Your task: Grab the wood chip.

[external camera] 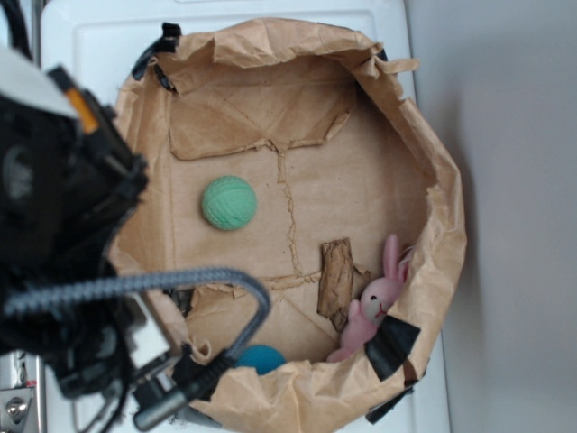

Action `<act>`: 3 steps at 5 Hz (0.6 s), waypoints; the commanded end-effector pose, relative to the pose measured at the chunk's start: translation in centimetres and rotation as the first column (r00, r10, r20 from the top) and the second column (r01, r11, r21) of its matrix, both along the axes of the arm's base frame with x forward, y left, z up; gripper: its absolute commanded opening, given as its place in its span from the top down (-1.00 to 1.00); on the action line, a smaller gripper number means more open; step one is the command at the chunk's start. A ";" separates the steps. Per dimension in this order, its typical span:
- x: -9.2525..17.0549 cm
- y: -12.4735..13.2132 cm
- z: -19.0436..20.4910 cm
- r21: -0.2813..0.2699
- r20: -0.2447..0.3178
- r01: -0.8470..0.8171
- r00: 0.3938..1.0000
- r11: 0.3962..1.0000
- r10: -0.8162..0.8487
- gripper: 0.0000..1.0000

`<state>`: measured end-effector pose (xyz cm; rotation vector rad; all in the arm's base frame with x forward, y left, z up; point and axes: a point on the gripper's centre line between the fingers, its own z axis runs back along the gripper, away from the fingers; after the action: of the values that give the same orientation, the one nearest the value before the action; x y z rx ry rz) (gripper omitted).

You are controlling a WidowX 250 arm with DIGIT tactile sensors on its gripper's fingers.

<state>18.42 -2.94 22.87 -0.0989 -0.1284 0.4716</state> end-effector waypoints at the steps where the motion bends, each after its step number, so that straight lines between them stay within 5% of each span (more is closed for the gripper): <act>1: 4.4 2.2 -5.0 -0.029 0.077 -0.180 0.980 0.983 0.182 -1.00; 3: 5.3 2.0 -10.4 -0.015 0.063 -0.295 0.953 0.955 0.296 -1.00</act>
<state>23.45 -1.01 11.55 -0.0828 -0.1732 0.7783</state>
